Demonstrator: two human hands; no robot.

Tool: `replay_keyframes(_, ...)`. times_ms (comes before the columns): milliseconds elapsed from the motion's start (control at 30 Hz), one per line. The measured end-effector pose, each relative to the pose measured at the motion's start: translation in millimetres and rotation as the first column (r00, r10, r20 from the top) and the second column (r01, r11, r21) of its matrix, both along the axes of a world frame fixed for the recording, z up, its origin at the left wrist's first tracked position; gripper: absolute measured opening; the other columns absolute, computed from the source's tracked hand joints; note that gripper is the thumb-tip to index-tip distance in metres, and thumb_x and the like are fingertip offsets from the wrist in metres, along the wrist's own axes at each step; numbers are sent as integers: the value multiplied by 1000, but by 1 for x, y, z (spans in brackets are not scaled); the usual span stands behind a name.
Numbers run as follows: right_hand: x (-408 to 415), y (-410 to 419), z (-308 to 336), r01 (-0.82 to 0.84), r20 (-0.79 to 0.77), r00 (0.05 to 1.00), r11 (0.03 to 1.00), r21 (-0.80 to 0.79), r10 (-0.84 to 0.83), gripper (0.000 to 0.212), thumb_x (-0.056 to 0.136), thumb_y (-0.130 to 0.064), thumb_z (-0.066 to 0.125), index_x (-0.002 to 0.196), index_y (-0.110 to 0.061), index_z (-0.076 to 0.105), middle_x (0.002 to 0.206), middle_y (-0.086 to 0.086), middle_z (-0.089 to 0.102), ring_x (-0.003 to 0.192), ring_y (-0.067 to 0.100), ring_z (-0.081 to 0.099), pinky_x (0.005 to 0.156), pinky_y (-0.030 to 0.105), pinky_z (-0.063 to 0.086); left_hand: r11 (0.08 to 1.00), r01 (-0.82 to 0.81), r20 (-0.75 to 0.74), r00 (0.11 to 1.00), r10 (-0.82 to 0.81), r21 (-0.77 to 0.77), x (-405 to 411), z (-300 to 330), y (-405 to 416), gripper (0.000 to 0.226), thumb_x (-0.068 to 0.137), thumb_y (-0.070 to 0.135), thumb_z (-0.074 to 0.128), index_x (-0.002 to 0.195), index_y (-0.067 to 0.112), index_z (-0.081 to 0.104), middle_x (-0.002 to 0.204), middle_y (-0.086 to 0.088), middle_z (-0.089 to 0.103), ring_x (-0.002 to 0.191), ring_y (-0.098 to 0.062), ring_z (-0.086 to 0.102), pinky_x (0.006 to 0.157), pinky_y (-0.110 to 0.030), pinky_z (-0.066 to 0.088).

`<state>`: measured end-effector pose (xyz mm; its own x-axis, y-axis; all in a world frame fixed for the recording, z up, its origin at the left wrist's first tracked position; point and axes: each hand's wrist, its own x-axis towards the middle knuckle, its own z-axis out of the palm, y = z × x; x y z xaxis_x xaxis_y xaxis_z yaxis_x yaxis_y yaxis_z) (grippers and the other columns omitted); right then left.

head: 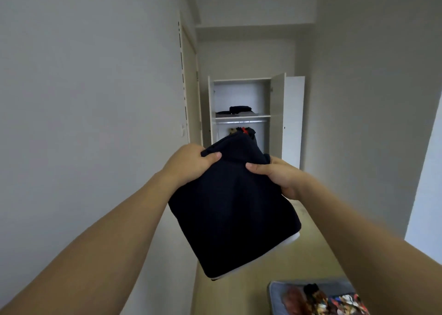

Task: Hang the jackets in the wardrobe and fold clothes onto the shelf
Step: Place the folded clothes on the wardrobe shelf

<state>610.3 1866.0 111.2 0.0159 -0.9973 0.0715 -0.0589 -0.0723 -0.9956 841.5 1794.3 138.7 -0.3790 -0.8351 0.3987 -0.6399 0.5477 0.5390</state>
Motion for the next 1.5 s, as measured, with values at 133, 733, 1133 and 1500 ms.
replay_keyframes(133, -31, -120, -8, -16, -41, 999, 995, 100, 21, 38, 85, -8, 68, 122, -13, 61, 113, 8, 71, 100, 26, 70, 80, 34, 58, 997, 71, 26, 997, -71, 25, -29, -3, -135, 56, 87, 60, 57, 68, 7, 65, 64, -6, 65, 62, -24, 65, 60, -34, 47)
replay_keyframes(733, -279, -662, -21, 620, -89, 766, 769, -156, -636, 32, 76, -9, 46, 106, -18, 55, 95, 3, 63, 84, 22, 62, 64, 32, 51, 974, 215, 79, 975, -209, -70, -320, 0, -676, 52, 88, 61, 56, 72, 14, 68, 65, 0, 67, 58, -13, 63, 59, -34, 50)
replay_keyframes(1133, -420, -1063, 15, 561, -316, 729, 794, -234, -607, 27, 74, -18, 46, 101, -20, 50, 96, 2, 59, 87, 25, 60, 84, 47, 54, 990, 136, -29, 990, -135, 29, -454, 8, -1051, 59, 94, 56, 51, 93, 0, 70, 86, -15, 71, 78, -29, 68, 75, -43, 54)
replay_keyframes(1500, -589, -1380, 17, 611, -327, 668, 743, -272, -669, 27, 70, -22, 45, 96, -19, 52, 90, 1, 61, 79, 21, 61, 69, 39, 53, 975, 182, -98, 980, -171, 126, -633, 13, -1380, 49, 96, 49, 52, 91, 3, 69, 90, -12, 70, 82, -25, 67, 79, -40, 54)
